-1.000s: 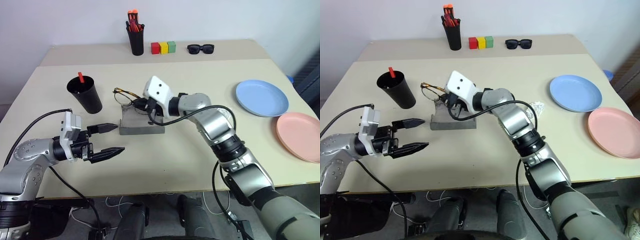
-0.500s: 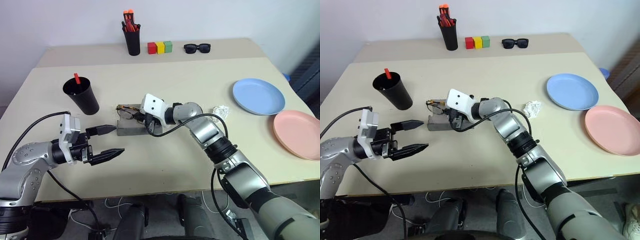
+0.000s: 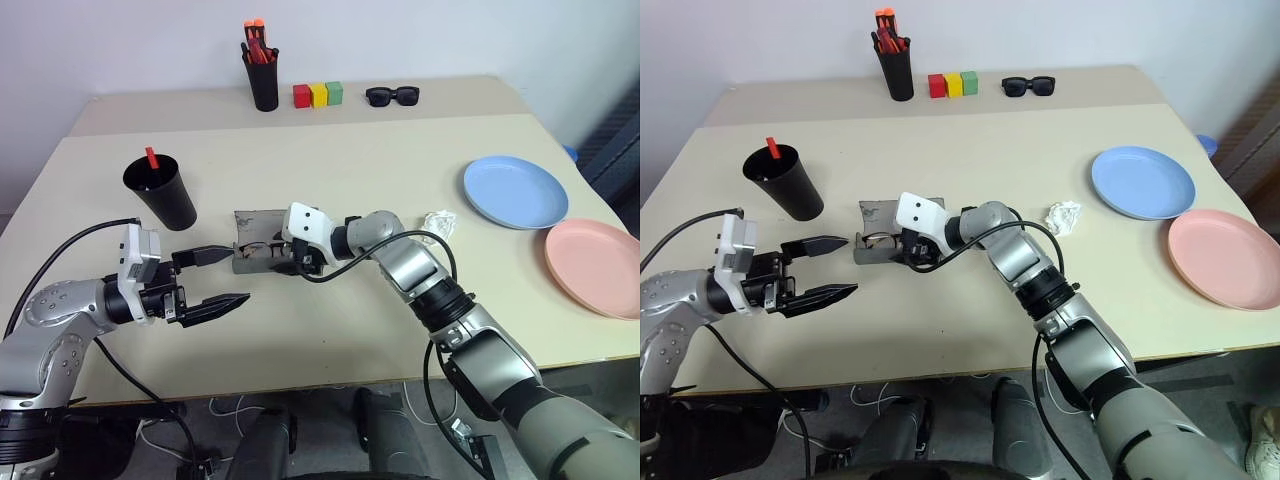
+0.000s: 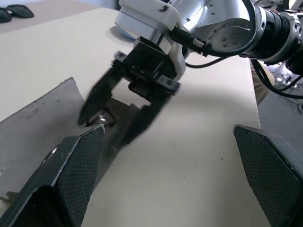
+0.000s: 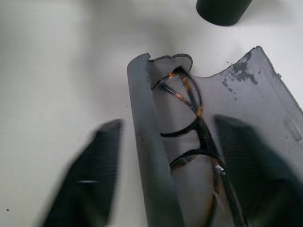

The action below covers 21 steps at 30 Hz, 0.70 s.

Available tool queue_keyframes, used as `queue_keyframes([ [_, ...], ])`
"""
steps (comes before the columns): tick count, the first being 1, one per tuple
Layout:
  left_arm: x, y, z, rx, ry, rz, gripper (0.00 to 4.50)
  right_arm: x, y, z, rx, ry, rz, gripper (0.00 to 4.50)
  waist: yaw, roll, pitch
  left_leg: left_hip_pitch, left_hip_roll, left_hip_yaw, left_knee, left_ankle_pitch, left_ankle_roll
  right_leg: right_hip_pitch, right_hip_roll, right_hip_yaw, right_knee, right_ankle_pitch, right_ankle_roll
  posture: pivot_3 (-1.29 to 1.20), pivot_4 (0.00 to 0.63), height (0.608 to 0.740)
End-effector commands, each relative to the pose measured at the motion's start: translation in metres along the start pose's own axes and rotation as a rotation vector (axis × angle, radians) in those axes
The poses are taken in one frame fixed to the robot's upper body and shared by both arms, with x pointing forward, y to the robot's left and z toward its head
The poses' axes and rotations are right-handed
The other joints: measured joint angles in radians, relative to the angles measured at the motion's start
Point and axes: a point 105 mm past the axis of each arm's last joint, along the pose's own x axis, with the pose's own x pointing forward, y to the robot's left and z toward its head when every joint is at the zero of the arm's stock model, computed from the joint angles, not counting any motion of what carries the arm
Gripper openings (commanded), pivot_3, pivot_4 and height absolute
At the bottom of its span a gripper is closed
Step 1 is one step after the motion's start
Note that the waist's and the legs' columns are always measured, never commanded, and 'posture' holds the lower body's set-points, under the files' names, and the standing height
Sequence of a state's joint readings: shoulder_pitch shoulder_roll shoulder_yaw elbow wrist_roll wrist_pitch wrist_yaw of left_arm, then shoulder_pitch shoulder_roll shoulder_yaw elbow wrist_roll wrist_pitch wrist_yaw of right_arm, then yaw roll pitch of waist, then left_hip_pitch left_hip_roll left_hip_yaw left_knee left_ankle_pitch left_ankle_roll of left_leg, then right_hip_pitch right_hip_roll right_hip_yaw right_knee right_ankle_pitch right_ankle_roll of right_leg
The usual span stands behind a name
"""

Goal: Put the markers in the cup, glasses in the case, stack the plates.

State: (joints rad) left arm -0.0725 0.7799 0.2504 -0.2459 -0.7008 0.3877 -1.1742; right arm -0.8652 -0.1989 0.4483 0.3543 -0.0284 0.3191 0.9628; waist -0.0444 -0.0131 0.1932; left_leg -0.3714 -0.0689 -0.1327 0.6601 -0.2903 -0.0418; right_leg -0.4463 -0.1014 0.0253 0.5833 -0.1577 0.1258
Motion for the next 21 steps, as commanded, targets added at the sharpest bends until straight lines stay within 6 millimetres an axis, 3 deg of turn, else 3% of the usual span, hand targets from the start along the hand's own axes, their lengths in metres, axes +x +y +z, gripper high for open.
queue_keyframes([
  [1, -0.001, 0.001, 0.005, 0.027, -0.013, 0.008, 4.50, -0.003, -0.008, 0.021, -0.049, -0.052, -0.033, 4.44, 0.000, 0.000, 0.000, 0.000, 0.000, 0.000, 0.000, 0.000, 0.000, 0.000, 0.000, 0.000, 0.000, 0.000, 0.000, 0.00, 0.150, 0.740],
  [5, 0.000, 0.002, 0.006, 0.033, -0.022, 0.015, 4.50, -0.006, -0.015, 0.031, -0.041, -0.098, -0.070, 4.44, 0.000, 0.000, 0.000, 0.000, 0.000, 0.000, 0.000, 0.000, 0.000, 0.000, 0.000, 0.000, 0.000, 0.000, 0.000, 0.00, 0.150, 0.740],
  [7, 0.000, 0.007, 0.008, 0.046, -0.027, 0.037, 4.50, -0.013, -0.019, 0.047, 0.001, -0.197, -0.091, 4.44, 0.000, 0.000, 0.000, 0.000, 0.000, 0.000, 0.000, 0.000, 0.000, 0.000, 0.000, 0.000, 0.000, 0.000, 0.000, 0.00, 0.150, 0.740],
  [10, 0.002, 0.020, 0.014, 0.047, -0.048, 0.090, 4.50, -0.038, -0.025, 0.074, 0.111, -0.406, -0.099, 4.44, 0.003, 0.000, 0.000, 0.000, 0.000, -0.001, 0.000, 0.000, 0.000, 0.000, 0.000, 0.000, 0.000, 0.000, 0.000, 0.00, 0.150, 0.740],
  [13, 0.009, 0.040, 0.020, 0.052, -0.077, 0.176, 4.50, -0.072, -0.025, 0.079, 0.178, -0.558, -0.100, 4.44, 0.008, 0.000, 0.000, 0.000, 0.000, -0.002, 0.000, 0.000, -0.001, 0.000, 0.000, 0.000, 0.000, 0.000, 0.000, 0.00, 0.150, 0.740],
  [16, 0.024, 0.061, 0.028, 0.056, -0.122, 0.276, 3.62, -0.092, -0.012, 0.061, 0.200, -0.552, -0.087, 4.50, 0.022, -0.001, -0.001, 0.000, -0.001, -0.002, 0.000, 0.000, -0.001, 0.002, 0.000, -0.001, -0.001, 0.000, 0.000, 0.00, 0.150, 0.740],
  [19, 0.049, 0.090, 0.031, 0.043, -0.136, 0.419, 2.11, -0.100, 0.009, 0.039, 0.209, -0.494, -0.067, 4.50, 0.033, -0.001, 0.000, 0.000, -0.001, -0.002, 0.001, 0.000, 0.000, 0.003, 0.000, -0.001, -0.001, 0.000, 0.000, 0.00, 0.150, 0.740],
  [21, 0.068, 0.101, 0.030, 0.065, -0.118, 0.452, 1.04, -0.099, 0.013, 0.031, 0.215, -0.459, -0.094, 4.50, 0.029, -0.001, 0.000, 0.000, -0.001, -0.001, 0.002, 0.001, -0.001, 0.002, 0.000, -0.001, 0.000, 0.000, 0.000, 0.00, 0.150, 0.740],
])
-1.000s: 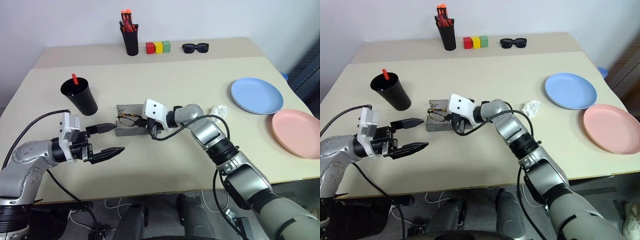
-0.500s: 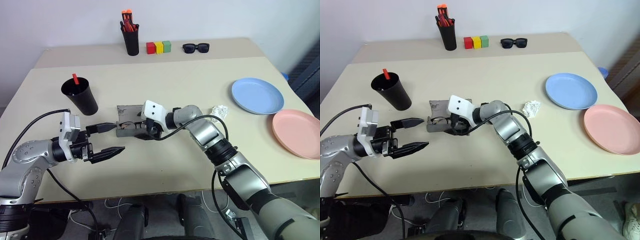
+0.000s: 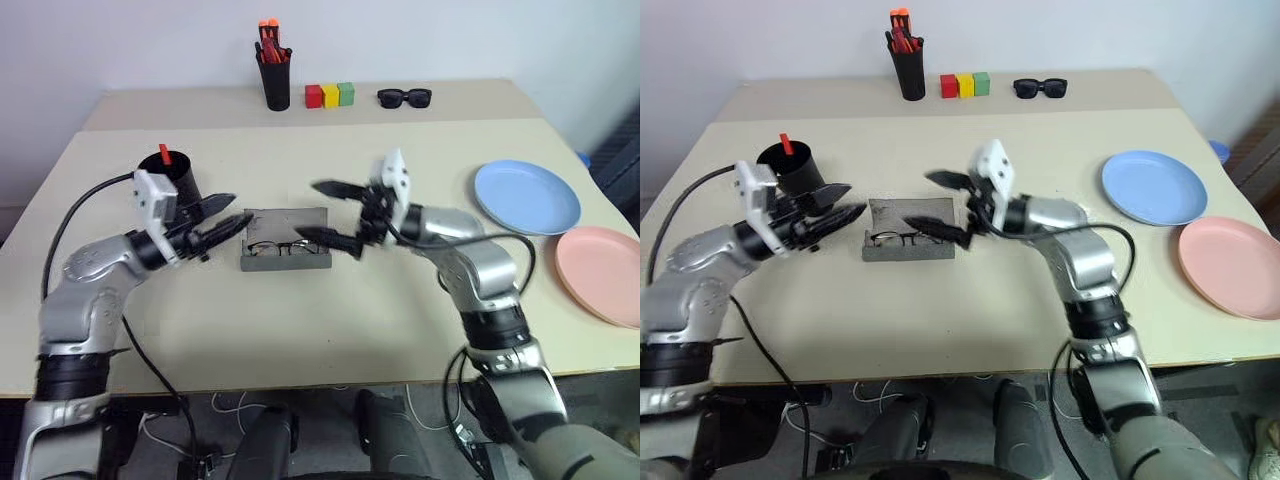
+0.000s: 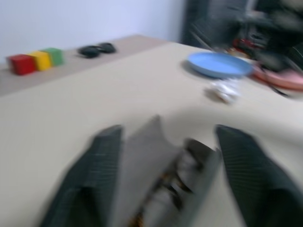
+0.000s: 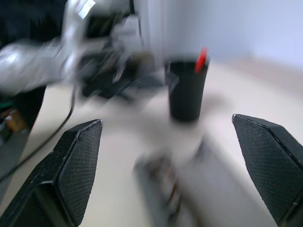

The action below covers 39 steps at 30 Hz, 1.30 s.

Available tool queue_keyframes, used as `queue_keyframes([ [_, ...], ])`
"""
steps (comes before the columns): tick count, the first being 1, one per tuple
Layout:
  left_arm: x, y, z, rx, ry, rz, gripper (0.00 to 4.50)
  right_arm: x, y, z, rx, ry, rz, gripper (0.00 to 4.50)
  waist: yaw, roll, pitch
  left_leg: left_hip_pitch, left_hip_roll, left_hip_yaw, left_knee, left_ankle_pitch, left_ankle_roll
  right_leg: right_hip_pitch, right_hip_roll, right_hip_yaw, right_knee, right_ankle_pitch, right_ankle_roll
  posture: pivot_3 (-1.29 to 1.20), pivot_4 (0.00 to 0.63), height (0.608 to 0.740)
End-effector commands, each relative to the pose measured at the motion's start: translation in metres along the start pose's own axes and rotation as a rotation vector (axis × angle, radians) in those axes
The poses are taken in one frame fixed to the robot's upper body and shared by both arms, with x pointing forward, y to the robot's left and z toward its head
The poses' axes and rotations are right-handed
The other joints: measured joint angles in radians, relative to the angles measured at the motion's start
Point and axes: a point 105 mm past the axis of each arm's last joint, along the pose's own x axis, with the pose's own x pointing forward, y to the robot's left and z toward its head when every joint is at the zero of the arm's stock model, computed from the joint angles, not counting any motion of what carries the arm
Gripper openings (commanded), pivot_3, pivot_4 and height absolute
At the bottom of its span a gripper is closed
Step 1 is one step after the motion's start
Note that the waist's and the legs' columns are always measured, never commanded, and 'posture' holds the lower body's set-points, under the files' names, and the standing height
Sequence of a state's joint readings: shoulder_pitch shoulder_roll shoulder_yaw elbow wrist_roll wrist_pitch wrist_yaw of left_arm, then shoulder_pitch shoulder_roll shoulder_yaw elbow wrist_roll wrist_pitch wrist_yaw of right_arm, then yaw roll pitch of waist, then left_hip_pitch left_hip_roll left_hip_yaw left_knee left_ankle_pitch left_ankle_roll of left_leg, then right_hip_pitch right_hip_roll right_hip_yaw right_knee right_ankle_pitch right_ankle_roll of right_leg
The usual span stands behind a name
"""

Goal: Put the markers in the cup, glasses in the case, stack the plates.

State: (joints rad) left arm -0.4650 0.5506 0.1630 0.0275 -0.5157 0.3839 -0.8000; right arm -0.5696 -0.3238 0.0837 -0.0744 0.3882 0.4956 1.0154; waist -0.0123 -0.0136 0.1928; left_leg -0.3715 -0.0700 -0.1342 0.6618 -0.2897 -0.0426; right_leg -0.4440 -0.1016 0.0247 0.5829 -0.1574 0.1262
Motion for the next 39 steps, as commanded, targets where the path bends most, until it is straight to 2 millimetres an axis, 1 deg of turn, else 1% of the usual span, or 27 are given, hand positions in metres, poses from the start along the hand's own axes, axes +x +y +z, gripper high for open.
queue_keyframes([
  [1, 0.032, 0.007, 0.002, 0.074, 0.015, 0.067, 0.50, 0.001, 0.012, 0.013, -0.069, -0.020, 0.013, 4.50, -0.007, 0.000, 0.000, 0.000, 0.000, 0.001, 0.000, 0.000, 0.000, 0.000, 0.000, 0.000, 0.000, 0.000, 0.000, 0.00, 0.150, 0.740],
  [2, 0.044, 0.007, 0.004, 0.066, 0.004, 0.079, 0.04, 0.001, 0.013, 0.013, -0.065, -0.020, 0.009, 4.50, -0.010, 0.000, 0.000, 0.001, 0.000, 0.001, 0.000, 0.000, 0.000, 0.000, 0.000, 0.000, 0.000, 0.000, 0.000, 0.00, 0.150, 0.740],
  [4, 0.064, 0.012, 0.005, 0.089, 0.013, 0.112, 0.04, 0.001, 0.013, 0.013, -0.059, -0.025, -0.006, 4.50, -0.007, 0.000, 0.000, 0.001, 0.000, 0.001, 0.000, 0.000, 0.000, 0.000, 0.000, 0.000, 0.001, 0.000, 0.000, 0.00, 0.150, 0.740],
  [6, 0.077, 0.015, 0.005, 0.091, 0.021, 0.123, 0.04, 0.001, 0.012, 0.014, -0.059, -0.031, -0.027, 4.50, -0.005, 0.000, 0.000, 0.001, 0.000, 0.001, 0.000, 0.000, 0.000, 0.000, 0.000, 0.000, 0.000, 0.000, 0.000, 0.00, 0.150, 0.740],
  [9, 0.089, 0.025, -0.004, 0.101, 0.106, 0.171, 0.04, 0.001, 0.011, 0.012, -0.065, -0.023, -0.048, 4.50, -0.005, 0.000, 0.000, 0.000, 0.000, 0.001, 0.000, 0.000, 0.000, 0.000, 0.000, 0.000, -0.001, 0.000, 0.000, 0.00, 0.150, 0.740],
  [12, 0.095, 0.035, -0.011, 0.071, 0.183, 0.210, 0.04, -0.001, 0.013, 0.008, -0.068, -0.012, -0.060, 4.50, -0.004, 0.000, 0.000, 0.000, 0.000, 0.001, 0.000, 0.000, 0.000, 0.000, 0.000, 0.000, -0.001, 0.000, 0.000, 0.00, 0.150, 0.740],
  [15, 0.097, 0.040, -0.019, 0.030, 0.252, 0.212, 0.04, -0.002, 0.012, 0.005, -0.078, -0.004, -0.077, 4.50, -0.004, 0.000, 0.000, 0.000, 0.000, 0.001, 0.000, 0.000, 0.000, 0.000, 0.000, 0.000, -0.001, 0.000, 0.000, 0.00, 0.150, 0.740],
  [21, 0.099, 0.030, -0.033, -0.122, 0.362, 0.106, 0.04, 0.003, 0.014, 0.005, -0.097, -0.008, -0.088, 4.50, -0.006, 0.000, 0.000, 0.000, 0.000, 0.001, 0.001, 0.000, 0.000, 0.000, 0.000, 0.000, -0.001, 0.000, 0.000, 0.00, 0.150, 0.740],
  [24, 0.098, 0.027, -0.034, -0.179, 0.361, 0.080, 0.04, 0.004, 0.015, 0.006, -0.098, -0.008, -0.088, 4.50, -0.007, 0.000, 0.000, 0.000, 0.000, 0.001, 0.001, 0.000, 0.000, 0.000, 0.000, 0.000, -0.001, 0.000, 0.000, 0.00, 0.150, 0.740],
  [29, 0.089, 0.023, -0.048, -0.234, 0.421, 0.034, 0.04, 0.005, 0.011, 0.006, -0.107, -0.004, -0.104, 4.50, -0.006, 0.000, 0.000, 0.000, 0.000, 0.001, 0.001, 0.000, 0.000, 0.000, 0.000, 0.000, -0.001, 0.000, 0.000, 0.00, 0.150, 0.740],
  [31, 0.087, 0.020, -0.049, -0.241, 0.438, 0.009, 0.04, 0.005, 0.010, 0.005, -0.114, 0.000, -0.109, 4.50, -0.007, 0.000, 0.000, 0.000, 0.000, 0.001, 0.001, 0.000, 0.000, 0.000, 0.000, 0.000, -0.001, 0.000, 0.000, 0.00, 0.150, 0.740],
  [35, 0.079, 0.007, -0.049, -0.253, 0.477, -0.086, 0.04, 0.006, 0.008, 0.006, -0.120, -0.002, -0.118, 4.50, -0.008, 0.000, 0.000, 0.000, 0.000, 0.001, 0.000, 0.000, 0.000, 0.000, 0.000, 0.000, 0.000, 0.000, 0.000, 0.00, 0.150, 0.740],
  [39, 0.072, 0.001, -0.047, -0.253, 0.502, -0.135, 0.04, 0.006, 0.006, 0.006, -0.128, 0.001, -0.127, 4.50, -0.008, 0.000, 0.000, 0.000, 0.000, 0.001, 0.001, 0.000, 0.000, 0.000, 0.000, 0.000, 0.000, 0.000, 0.000, 0.00, 0.150, 0.740],
])
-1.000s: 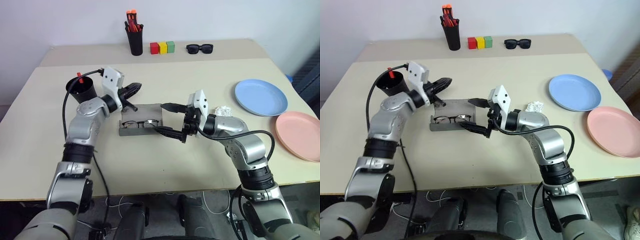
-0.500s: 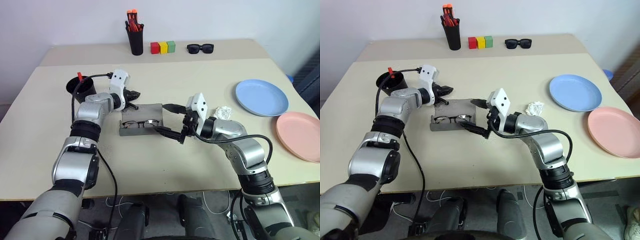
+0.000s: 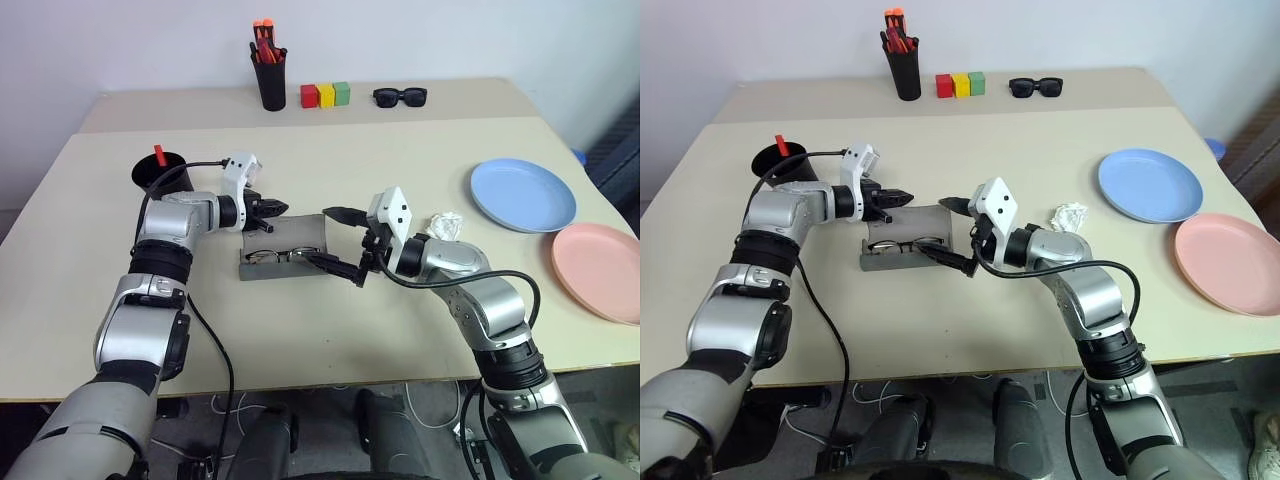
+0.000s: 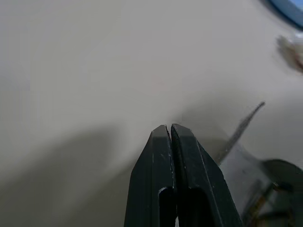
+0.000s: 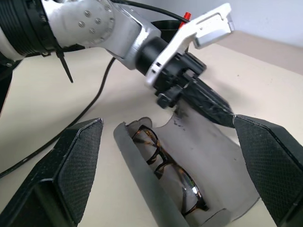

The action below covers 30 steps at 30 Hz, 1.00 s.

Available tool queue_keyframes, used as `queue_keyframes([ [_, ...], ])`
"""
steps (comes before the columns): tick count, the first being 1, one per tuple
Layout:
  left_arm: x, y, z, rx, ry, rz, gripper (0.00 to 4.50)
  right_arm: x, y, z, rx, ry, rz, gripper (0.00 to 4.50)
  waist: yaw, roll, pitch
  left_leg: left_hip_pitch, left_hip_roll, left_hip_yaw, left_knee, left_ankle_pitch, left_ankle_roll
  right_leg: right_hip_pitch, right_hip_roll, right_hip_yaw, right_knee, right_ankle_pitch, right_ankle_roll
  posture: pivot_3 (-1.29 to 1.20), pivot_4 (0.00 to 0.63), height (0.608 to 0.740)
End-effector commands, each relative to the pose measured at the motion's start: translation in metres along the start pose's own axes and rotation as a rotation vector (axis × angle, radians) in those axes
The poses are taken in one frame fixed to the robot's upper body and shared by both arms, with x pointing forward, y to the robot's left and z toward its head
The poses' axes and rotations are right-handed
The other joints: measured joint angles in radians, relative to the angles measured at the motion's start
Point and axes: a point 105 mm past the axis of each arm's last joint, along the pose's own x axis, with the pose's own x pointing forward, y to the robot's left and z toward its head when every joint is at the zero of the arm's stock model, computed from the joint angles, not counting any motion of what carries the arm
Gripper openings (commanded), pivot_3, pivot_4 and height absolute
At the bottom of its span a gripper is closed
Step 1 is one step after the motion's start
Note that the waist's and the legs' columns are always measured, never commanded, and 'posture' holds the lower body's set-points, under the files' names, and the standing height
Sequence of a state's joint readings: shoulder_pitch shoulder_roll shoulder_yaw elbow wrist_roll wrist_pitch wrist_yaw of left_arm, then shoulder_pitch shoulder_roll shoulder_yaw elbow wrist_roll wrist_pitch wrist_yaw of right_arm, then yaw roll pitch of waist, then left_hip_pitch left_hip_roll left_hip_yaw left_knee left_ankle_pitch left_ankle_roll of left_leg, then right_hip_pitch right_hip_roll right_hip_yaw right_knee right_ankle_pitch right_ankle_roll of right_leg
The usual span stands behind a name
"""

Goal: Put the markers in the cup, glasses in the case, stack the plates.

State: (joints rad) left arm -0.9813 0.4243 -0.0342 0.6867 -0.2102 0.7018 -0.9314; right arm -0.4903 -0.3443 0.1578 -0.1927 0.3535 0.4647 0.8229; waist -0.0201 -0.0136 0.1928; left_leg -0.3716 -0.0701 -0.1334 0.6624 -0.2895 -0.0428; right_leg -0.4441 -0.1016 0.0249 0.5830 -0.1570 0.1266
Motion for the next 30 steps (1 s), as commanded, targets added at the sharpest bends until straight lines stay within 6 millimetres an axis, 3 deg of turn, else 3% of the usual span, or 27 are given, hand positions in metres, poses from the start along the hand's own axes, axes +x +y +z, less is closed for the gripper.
queue_keyframes([
  [1, -0.008, -0.010, -0.002, 0.013, 0.037, -0.064, 0.04, 0.002, -0.001, 0.013, -0.056, -0.035, 0.000, 4.50, 0.000, 0.000, 0.000, 0.000, 0.000, 0.000, 0.000, 0.000, 0.000, 0.000, 0.000, 0.000, 0.000, 0.000, 0.000, 0.00, 0.150, 0.740],
  [8, -0.019, -0.034, -0.027, 0.042, 0.135, -0.156, 0.04, 0.002, -0.005, 0.013, -0.065, -0.032, -0.015, 4.50, -0.001, 0.000, 0.000, 0.001, 0.000, 0.000, 0.000, 0.000, 0.000, 0.000, 0.000, 0.000, 0.001, 0.000, 0.000, 0.00, 0.150, 0.740],
  [15, -0.030, -0.041, -0.018, 0.132, 0.083, -0.116, 0.04, 0.001, -0.008, 0.013, -0.072, -0.030, -0.022, 4.50, 0.002, 0.000, 0.000, 0.001, 0.000, 0.000, 0.000, 0.000, 0.000, 0.000, 0.000, 0.000, 0.001, 0.000, 0.000, 0.00, 0.150, 0.740],
  [21, -0.046, -0.050, -0.032, 0.138, 0.109, -0.115, 0.04, 0.002, -0.012, 0.013, -0.081, -0.027, -0.029, 4.50, -0.002, 0.000, 0.000, 0.000, 0.000, 0.000, 0.000, 0.000, 0.000, 0.000, 0.000, 0.000, 0.001, 0.000, 0.000, 0.00, 0.150, 0.740],
  [27, -0.059, -0.051, -0.047, 0.135, 0.131, -0.077, 0.04, 0.004, -0.014, 0.013, -0.089, -0.029, -0.025, 4.50, 0.001, 0.000, 0.000, 0.001, 0.000, 0.000, 0.000, 0.000, 0.000, 0.000, 0.000, 0.000, 0.001, 0.000, 0.000, 0.00, 0.150, 0.740],
  [30, -0.059, -0.045, -0.045, 0.156, 0.090, -0.028, 0.04, 0.004, -0.015, 0.014, -0.095, -0.031, -0.025, 4.50, 0.001, 0.000, 0.000, 0.001, 0.000, 0.000, 0.000, 0.000, 0.000, 0.000, 0.000, 0.000, 0.001, 0.000, 0.000, 0.00, 0.150, 0.740],
])
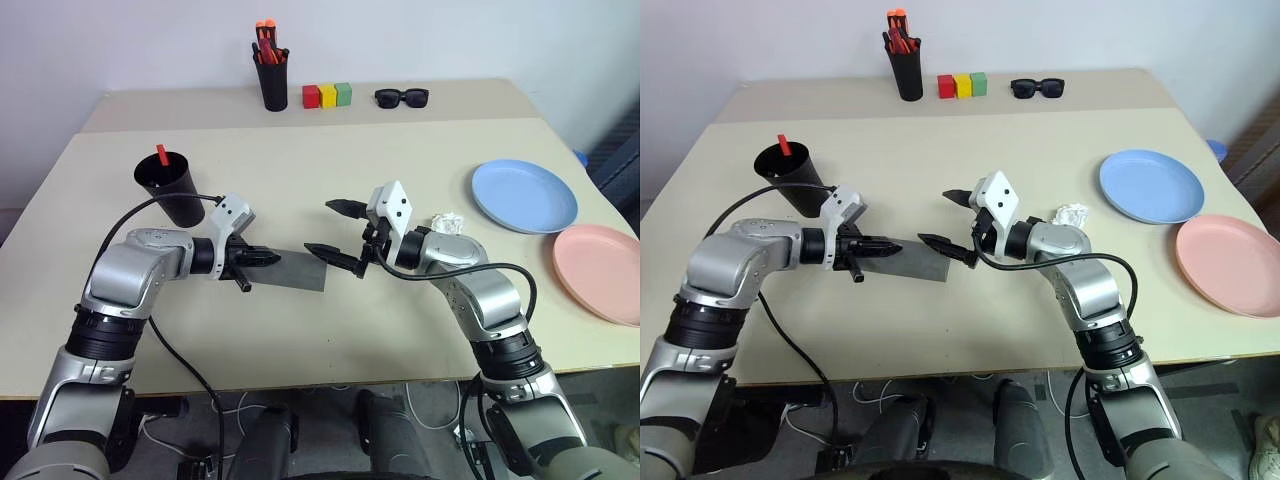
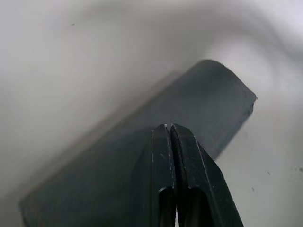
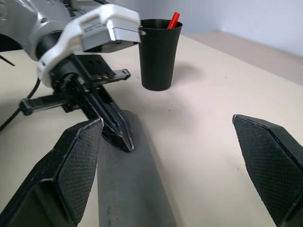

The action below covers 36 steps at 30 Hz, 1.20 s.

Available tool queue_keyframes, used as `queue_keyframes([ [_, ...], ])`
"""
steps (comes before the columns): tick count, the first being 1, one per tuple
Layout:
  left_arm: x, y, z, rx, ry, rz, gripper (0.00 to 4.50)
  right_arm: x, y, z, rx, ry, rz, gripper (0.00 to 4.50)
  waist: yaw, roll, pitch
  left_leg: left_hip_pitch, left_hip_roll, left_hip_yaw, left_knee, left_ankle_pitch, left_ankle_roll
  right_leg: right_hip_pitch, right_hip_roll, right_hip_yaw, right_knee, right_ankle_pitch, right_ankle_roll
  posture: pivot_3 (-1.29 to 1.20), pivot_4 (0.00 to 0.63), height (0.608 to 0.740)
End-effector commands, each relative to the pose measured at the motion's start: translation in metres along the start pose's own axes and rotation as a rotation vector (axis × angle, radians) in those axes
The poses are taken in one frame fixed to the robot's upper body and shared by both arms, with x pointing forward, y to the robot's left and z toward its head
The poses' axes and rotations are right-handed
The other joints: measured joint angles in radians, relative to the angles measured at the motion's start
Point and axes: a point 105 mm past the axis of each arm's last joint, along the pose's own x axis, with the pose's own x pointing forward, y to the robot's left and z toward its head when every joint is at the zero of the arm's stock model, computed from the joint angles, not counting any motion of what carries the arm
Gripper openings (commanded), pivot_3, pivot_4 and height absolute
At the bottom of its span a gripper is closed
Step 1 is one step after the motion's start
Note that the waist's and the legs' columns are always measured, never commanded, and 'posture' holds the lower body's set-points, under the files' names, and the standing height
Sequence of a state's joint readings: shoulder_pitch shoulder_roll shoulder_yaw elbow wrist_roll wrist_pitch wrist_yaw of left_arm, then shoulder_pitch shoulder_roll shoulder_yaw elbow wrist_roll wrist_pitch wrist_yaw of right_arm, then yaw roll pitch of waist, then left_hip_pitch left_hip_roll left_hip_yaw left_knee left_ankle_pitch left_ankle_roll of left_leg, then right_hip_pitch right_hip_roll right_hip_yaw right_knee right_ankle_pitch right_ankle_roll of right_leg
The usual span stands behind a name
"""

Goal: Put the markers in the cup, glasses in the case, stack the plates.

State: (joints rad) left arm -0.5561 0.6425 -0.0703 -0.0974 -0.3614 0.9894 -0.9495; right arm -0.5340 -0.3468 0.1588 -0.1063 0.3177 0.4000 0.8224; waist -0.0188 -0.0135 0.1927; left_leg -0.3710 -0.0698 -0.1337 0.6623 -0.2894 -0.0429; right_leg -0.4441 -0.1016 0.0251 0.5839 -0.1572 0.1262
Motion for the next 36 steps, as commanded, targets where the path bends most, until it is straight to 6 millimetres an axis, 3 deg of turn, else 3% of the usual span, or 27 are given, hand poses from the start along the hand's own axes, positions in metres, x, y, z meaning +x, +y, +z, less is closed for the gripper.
queue_keyframes([
  [1, -0.005, 0.010, 0.010, 0.023, -0.067, 0.085, 0.04, 0.002, -0.002, 0.015, -0.055, -0.042, 0.005, 4.50, 0.000, 0.000, 0.000, 0.000, 0.000, 0.000, 0.000, 0.000, 0.000, 0.000, 0.000, 0.000, 0.000, 0.000, 0.000, 0.00, 0.150, 0.740],
  [4, -0.015, 0.014, 0.060, 0.109, -0.332, 0.114, 0.04, 0.000, -0.006, 0.017, -0.055, -0.050, -0.021, 4.50, 0.006, 0.000, 0.000, 0.000, 0.000, 0.000, 0.000, 0.000, 0.000, 0.000, 0.000, 0.000, 0.000, 0.000, 0.000, 0.00, 0.150, 0.740],
  [6, -0.022, 0.015, 0.076, 0.155, -0.423, 0.126, 0.57, -0.005, -0.015, 0.018, -0.031, -0.073, -0.074, 4.50, 0.006, 0.000, 0.000, -0.001, 0.000, 0.000, 0.001, 0.000, -0.001, 0.000, 0.000, 0.000, -0.001, 0.000, 0.000, 0.00, 0.150, 0.740],
  [8, -0.025, 0.013, 0.080, 0.167, -0.439, 0.096, 1.32, -0.014, -0.033, 0.022, -0.005, -0.109, -0.163, 4.50, 0.005, 0.000, 0.000, -0.001, 0.000, 0.000, 0.000, 0.000, -0.001, 0.000, 0.000, 0.000, -0.001, 0.000, 0.000, 0.00, 0.150, 0.740],
  [14, -0.034, 0.009, 0.088, 0.192, -0.500, 0.035, 4.43, -0.054, -0.079, 0.035, -0.038, -0.142, -0.408, 4.50, 0.003, 0.000, 0.000, -0.001, 0.000, 0.000, 0.000, 0.000, -0.001, 0.000, 0.000, 0.000, -0.001, 0.000, 0.000, 0.00, 0.150, 0.740],
  [18, -0.038, -0.004, 0.093, 0.186, -0.556, -0.088, 4.47, -0.093, -0.104, 0.034, -0.081, -0.076, -0.579, 4.50, 0.005, 0.000, 0.000, -0.001, 0.000, 0.000, 0.000, 0.000, -0.001, 0.000, 0.000, 0.000, -0.001, 0.000, 0.000, 0.00, 0.150, 0.740],
  [21, -0.041, -0.020, 0.099, 0.214, -0.610, -0.199, 4.47, -0.122, -0.112, 0.027, -0.081, 0.018, -0.664, 4.50, 0.006, 0.000, 0.000, -0.001, 0.000, 0.000, 0.000, 0.000, 0.000, 0.000, 0.000, 0.000, -0.001, 0.000, 0.000, 0.00, 0.150, 0.740],
  [26, -0.040, -0.029, 0.092, 0.234, -0.598, -0.274, 4.47, -0.163, -0.105, 0.000, -0.036, 0.260, -0.741, 4.50, 0.005, 0.000, 0.000, -0.001, 0.000, 0.001, 0.000, 0.000, 0.000, 0.000, 0.000, 0.000, -0.001, 0.000, 0.000, 0.00, 0.150, 0.740],
  [31, -0.039, -0.039, 0.086, 0.284, -0.637, -0.351, 4.47, -0.236, -0.115, -0.015, 0.007, 0.421, -1.018, 4.50, 0.006, 0.000, 0.000, -0.001, 0.000, 0.002, 0.001, 0.000, 0.000, 0.001, -0.001, 0.001, -0.002, 0.000, 0.000, 0.00, 0.150, 0.740],
  [36, -0.033, -0.036, 0.081, 0.291, -0.638, -0.391, 4.47, -0.284, -0.110, -0.028, 0.009, 0.539, -1.210, 4.50, 0.008, 0.000, 0.000, 0.000, 0.000, 0.003, 0.001, 0.000, 0.001, 0.002, -0.001, 0.001, -0.002, 0.000, 0.000, 0.00, 0.150, 0.740],
])
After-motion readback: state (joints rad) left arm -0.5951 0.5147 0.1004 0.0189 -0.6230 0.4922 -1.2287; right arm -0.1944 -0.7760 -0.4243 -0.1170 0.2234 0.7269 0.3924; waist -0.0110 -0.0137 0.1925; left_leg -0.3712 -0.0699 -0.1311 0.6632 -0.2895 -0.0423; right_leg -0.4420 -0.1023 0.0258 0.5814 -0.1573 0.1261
